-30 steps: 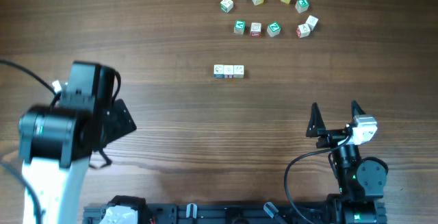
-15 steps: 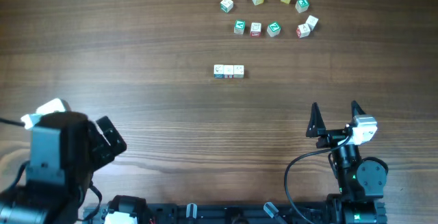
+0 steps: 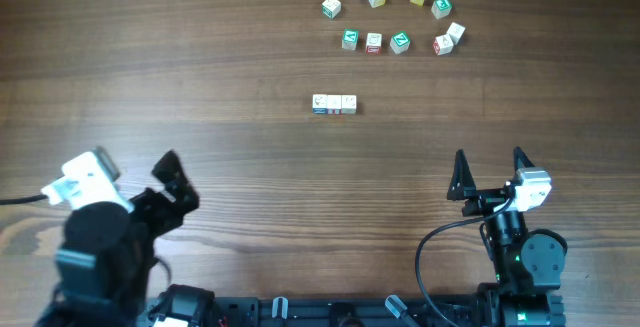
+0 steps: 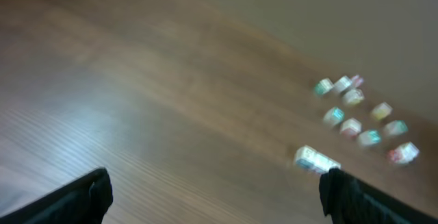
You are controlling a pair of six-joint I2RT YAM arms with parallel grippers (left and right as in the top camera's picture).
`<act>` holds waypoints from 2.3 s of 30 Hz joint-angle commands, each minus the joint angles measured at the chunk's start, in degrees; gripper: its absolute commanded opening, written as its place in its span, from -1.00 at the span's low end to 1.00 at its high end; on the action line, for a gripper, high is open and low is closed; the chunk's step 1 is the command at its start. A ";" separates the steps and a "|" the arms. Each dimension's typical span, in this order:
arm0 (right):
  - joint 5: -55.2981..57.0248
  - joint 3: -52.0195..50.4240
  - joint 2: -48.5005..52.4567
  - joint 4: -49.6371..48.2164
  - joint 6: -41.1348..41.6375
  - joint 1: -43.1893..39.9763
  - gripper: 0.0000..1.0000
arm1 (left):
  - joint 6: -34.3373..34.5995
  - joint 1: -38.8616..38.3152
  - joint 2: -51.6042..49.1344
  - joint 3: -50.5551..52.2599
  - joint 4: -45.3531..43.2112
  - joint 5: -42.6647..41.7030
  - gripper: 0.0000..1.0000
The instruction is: Form a horizontal line
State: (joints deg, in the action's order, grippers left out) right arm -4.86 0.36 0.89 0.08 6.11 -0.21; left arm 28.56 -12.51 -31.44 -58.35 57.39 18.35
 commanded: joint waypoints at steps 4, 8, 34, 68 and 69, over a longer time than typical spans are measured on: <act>0.76 -0.07 -0.63 -0.15 -0.55 -0.31 0.99 | -3.23 -0.94 8.59 23.23 -19.43 -5.16 1.00; 0.76 -0.07 -0.63 -0.15 -0.57 -0.31 0.99 | -9.01 -0.94 12.98 32.98 -31.82 -9.07 1.00; 0.76 -0.07 -0.63 -0.15 -0.55 -0.31 0.99 | -24.92 -0.87 31.28 58.03 -58.62 -9.31 1.00; 0.74 -0.07 -0.63 -0.15 -0.57 -0.31 0.99 | -27.06 1.64 31.28 58.03 -53.42 -12.33 1.00; 0.76 -0.07 -0.63 -0.15 -0.57 -0.31 0.99 | -27.06 2.56 31.28 58.03 -53.31 -13.09 1.00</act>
State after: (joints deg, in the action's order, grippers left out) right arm -4.86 0.36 0.89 0.05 6.11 -0.21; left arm 3.66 -12.29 -0.75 -0.58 3.51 7.94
